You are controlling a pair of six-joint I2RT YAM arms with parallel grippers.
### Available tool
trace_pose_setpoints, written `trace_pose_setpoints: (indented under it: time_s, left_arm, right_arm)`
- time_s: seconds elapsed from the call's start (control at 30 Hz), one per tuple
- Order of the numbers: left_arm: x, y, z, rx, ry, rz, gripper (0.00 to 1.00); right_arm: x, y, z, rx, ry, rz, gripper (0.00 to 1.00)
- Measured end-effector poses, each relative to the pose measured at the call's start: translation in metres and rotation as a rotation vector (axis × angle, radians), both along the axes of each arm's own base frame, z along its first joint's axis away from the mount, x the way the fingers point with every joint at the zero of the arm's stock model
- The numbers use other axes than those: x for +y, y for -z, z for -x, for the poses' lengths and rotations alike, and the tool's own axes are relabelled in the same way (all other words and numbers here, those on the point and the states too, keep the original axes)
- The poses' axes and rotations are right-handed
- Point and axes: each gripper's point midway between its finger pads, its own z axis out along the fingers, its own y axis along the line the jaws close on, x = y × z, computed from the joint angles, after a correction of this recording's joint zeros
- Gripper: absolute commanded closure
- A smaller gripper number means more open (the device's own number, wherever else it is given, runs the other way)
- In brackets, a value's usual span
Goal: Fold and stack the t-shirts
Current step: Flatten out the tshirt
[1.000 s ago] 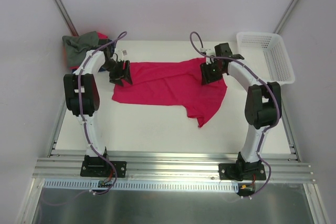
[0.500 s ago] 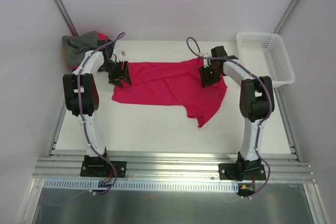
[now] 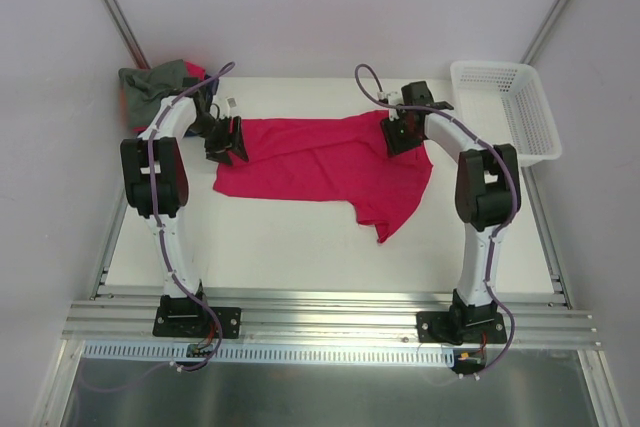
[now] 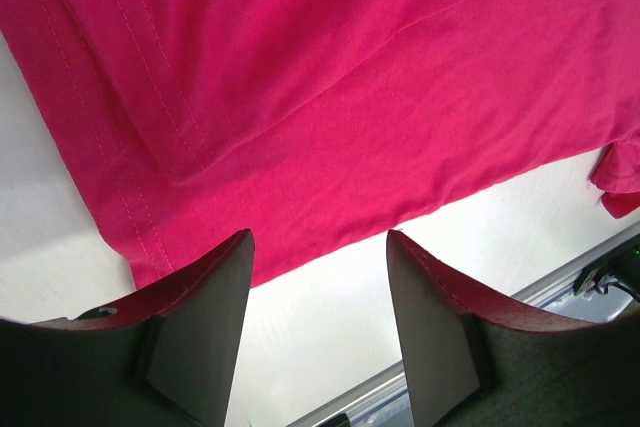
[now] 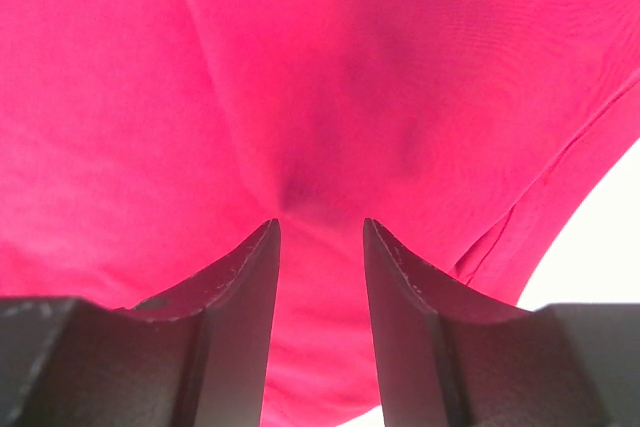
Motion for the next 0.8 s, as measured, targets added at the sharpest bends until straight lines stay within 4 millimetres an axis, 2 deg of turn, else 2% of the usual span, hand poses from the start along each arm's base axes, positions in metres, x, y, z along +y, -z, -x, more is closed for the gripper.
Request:
trace_pose_setpoints:
  time_s: [0.13, 0.47, 0.8]
  left_arm:
    - [0.000, 0.000, 0.000, -0.001, 0.000, 0.000, 0.45]
    - [0.010, 0.000, -0.005, -0.009, -0.025, -0.003, 0.47]
    - [0.021, 0.018, -0.012, 0.020, -0.051, -0.007, 0.46]
  right_arm:
    - [0.002, -0.002, -0.010, -0.028, 0.003, 0.009, 0.57]
    - [0.012, -0.003, -0.009, -0.036, -0.016, 0.011, 0.57]
    - [0.012, -0.003, -0.009, -0.039, -0.018, 0.020, 0.57]
